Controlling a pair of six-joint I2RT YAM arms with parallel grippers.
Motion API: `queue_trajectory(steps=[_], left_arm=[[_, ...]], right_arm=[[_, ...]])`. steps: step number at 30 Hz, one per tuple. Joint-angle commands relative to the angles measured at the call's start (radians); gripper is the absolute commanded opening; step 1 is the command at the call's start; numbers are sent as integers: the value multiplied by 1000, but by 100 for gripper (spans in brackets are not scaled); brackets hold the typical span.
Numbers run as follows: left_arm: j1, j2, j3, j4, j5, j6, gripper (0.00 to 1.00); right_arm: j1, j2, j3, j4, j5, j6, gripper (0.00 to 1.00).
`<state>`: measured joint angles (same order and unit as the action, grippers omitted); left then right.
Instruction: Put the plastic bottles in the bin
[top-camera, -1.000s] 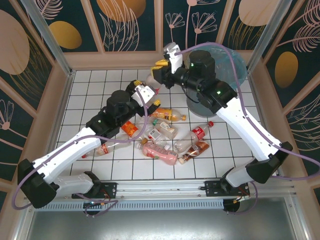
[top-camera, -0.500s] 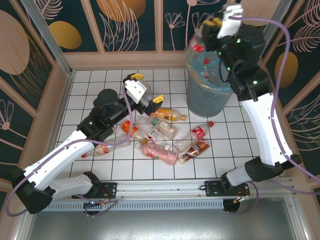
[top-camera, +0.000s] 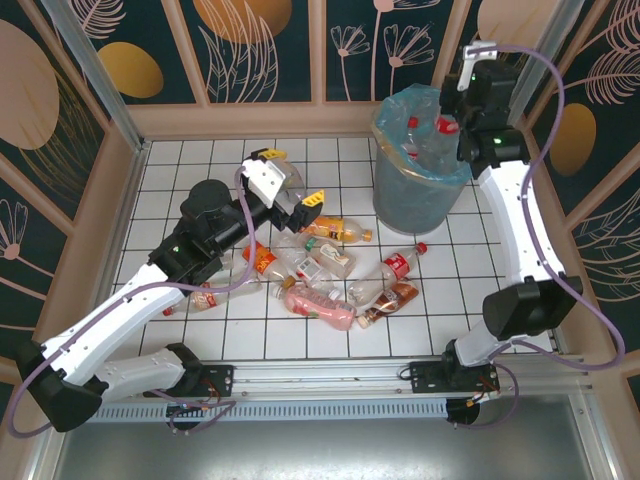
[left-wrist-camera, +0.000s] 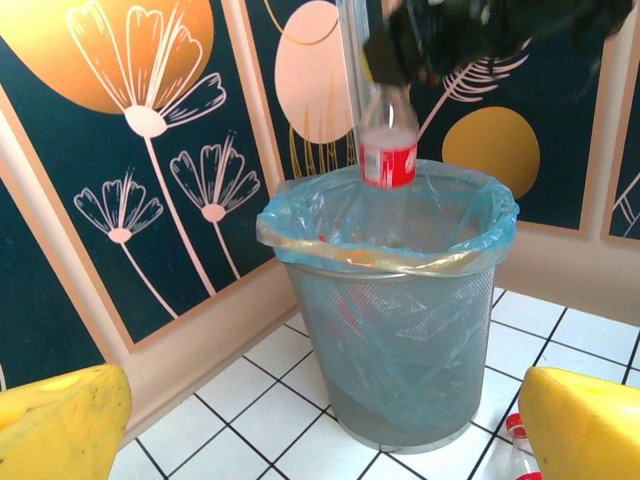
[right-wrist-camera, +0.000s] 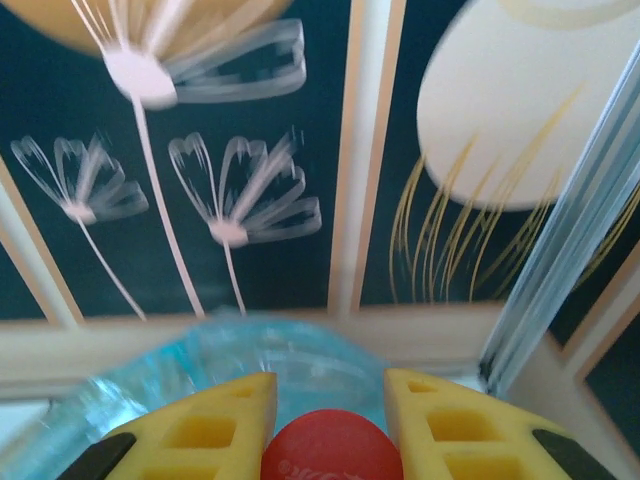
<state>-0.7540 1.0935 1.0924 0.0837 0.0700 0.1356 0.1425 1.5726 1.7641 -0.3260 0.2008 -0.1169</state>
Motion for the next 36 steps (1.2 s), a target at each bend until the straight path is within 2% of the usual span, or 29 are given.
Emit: queue_trajectory(steps=[1,6,18,26,36], left_arm=[[-2,-15,-21,-22,4,-34,99],[-2,-30,-53,-4,-16,-49,99],[-2,-23,-63,1,-26,-71,99],[-2,-30,-75,-16,-25,-74,99],[-2,-42,-96,-15,-41,-78,99]], right_arm=[[-39,-8,-87,135,-63,51,0],[-34,-52,-242,310,-89,22,0],[-20,-35,-354,328,-28,83,0],[-32,41,-369,339,44,79,0],[-68,172,-314,303,-27,104,8]])
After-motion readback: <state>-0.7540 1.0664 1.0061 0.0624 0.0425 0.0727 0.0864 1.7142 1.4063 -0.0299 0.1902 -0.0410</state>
